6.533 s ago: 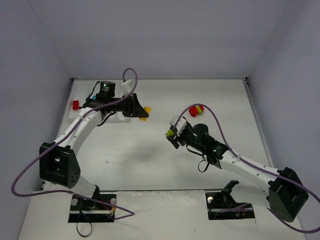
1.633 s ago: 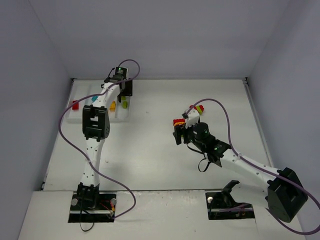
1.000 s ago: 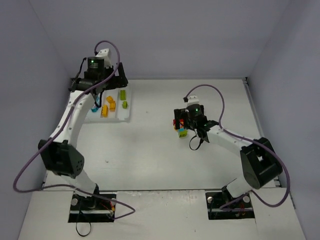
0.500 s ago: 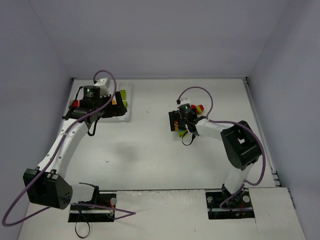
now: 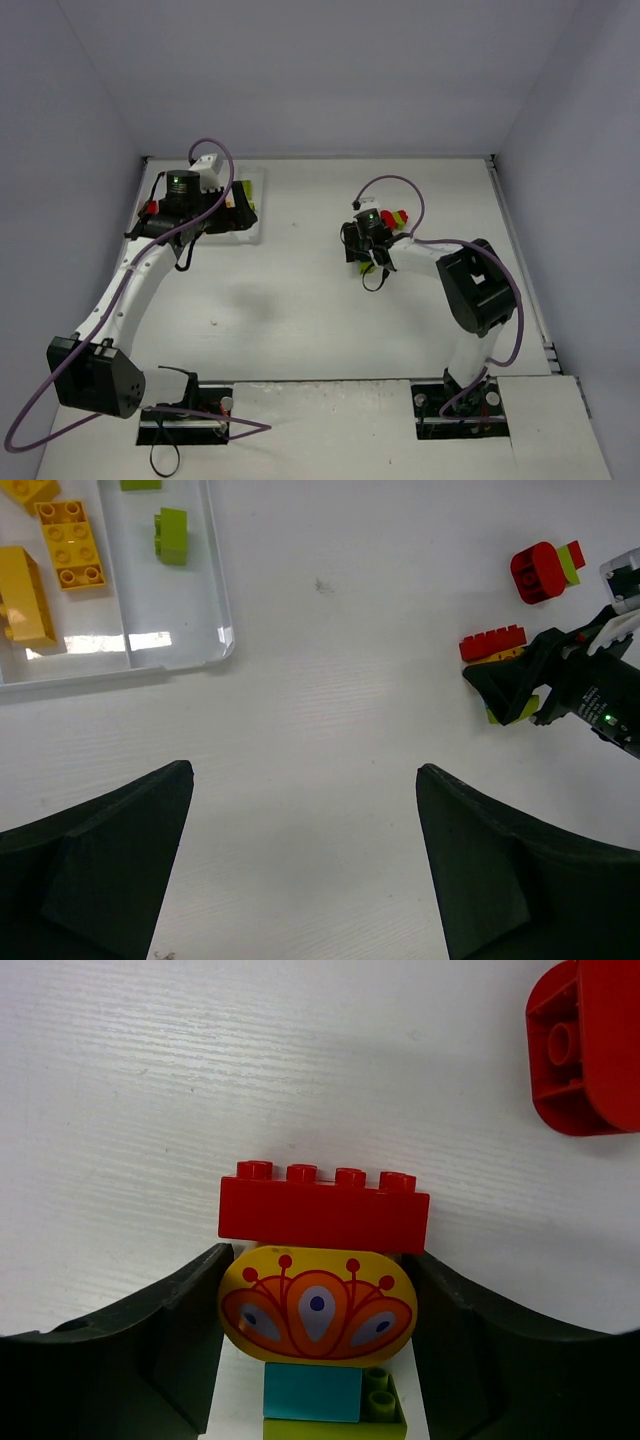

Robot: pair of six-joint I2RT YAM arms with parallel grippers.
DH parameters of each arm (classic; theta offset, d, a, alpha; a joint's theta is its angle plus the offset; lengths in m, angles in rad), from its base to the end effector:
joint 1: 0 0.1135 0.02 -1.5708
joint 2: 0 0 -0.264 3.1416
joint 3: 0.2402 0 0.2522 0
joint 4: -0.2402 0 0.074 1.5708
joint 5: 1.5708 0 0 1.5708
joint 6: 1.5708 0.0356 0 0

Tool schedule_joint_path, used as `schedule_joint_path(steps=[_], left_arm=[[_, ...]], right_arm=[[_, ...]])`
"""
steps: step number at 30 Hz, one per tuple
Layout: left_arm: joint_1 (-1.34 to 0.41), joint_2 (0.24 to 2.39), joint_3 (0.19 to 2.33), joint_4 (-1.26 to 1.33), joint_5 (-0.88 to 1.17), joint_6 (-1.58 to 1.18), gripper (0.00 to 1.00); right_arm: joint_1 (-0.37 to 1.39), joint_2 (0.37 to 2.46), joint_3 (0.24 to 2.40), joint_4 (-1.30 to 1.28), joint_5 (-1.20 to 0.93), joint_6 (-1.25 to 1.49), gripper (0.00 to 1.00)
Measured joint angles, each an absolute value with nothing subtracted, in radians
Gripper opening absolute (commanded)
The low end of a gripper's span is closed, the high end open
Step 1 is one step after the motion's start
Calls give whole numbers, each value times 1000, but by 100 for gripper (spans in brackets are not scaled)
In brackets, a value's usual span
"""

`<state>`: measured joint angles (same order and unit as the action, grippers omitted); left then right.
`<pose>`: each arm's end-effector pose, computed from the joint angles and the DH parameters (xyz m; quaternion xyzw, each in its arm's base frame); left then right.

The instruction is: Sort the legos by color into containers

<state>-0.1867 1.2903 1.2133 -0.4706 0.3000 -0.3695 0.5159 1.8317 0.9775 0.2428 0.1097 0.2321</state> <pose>0.2810 -0.0638 0.3519 -0.0058 0.8652 -0.2582 0.4297 0.3358 0.1859 0.1605 -0.1002 0.8805 0.1231 0.4467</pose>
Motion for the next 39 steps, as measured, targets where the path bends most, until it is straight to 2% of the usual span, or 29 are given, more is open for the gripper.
schedule_joint_path(steps=[2, 4, 5, 11, 16, 23, 29, 39], left_arm=[[-187, 1290, 1213, -461, 319, -369, 86], [-187, 1290, 1213, -451, 344, -369, 86], [-187, 1290, 1211, -442, 358, -370, 86], [-196, 1294, 1192, -396, 495, -377, 86], [-263, 1307, 1197, -400, 588, -379, 86], [-413, 1330, 1282, -458, 660, -381, 86], [-517, 1344, 1311, -460, 699, -426, 86], [-598, 1438, 1328, -445, 702, -487, 86]], right_arm=[[516, 1832, 973, 257, 105, 231, 20], [517, 1824, 952, 290, 100, 216, 11], [519, 1814, 933, 309, 93, 205, 0], [606, 1610, 738, 394, 52, 65, 0], [757, 1288, 592, 529, -56, -130, 1], [760, 1023, 524, 576, -194, -237, 1], [760, 923, 519, 566, -289, -281, 3], [761, 918, 514, 541, -342, -301, 4]])
